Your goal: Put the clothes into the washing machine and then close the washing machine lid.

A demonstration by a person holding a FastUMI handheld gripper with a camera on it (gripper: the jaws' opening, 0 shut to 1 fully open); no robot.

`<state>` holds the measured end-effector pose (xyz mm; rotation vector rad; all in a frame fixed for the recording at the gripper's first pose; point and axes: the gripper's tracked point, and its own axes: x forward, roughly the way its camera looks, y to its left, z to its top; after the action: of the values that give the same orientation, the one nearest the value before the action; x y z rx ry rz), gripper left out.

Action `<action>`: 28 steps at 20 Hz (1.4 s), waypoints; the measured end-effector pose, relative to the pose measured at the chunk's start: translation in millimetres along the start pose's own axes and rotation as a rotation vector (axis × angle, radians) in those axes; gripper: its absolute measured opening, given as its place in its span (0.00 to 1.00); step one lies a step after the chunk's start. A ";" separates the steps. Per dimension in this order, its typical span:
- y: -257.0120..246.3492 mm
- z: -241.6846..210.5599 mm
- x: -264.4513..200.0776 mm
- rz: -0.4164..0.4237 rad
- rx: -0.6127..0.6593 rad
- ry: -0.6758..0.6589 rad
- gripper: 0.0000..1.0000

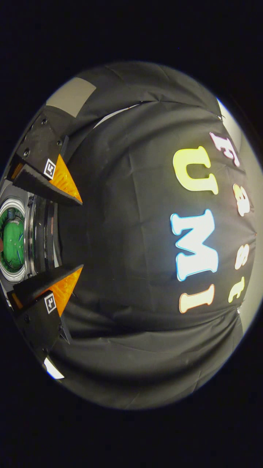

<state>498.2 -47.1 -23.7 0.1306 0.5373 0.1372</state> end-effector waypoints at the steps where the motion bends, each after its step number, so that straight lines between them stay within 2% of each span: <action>1: -2.1 -5.3 5.0 -0.010 -0.016 0.015 0.96; 3: -2.3 -11.9 12.3 -0.014 -0.043 0.033 0.96; 8: -11.9 -19.8 30.9 -0.041 -0.017 0.080 0.96; 11: -9.5 -13.6 34.3 -0.028 -0.028 0.031 0.97; 22: -2.0 -25.7 -10.9 -0.003 -0.050 -0.093 0.97; 28: -1.6 -50.3 -39.8 -0.005 -0.052 -0.144 0.97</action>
<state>438.4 -50.8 -46.9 0.0879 0.3905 0.1354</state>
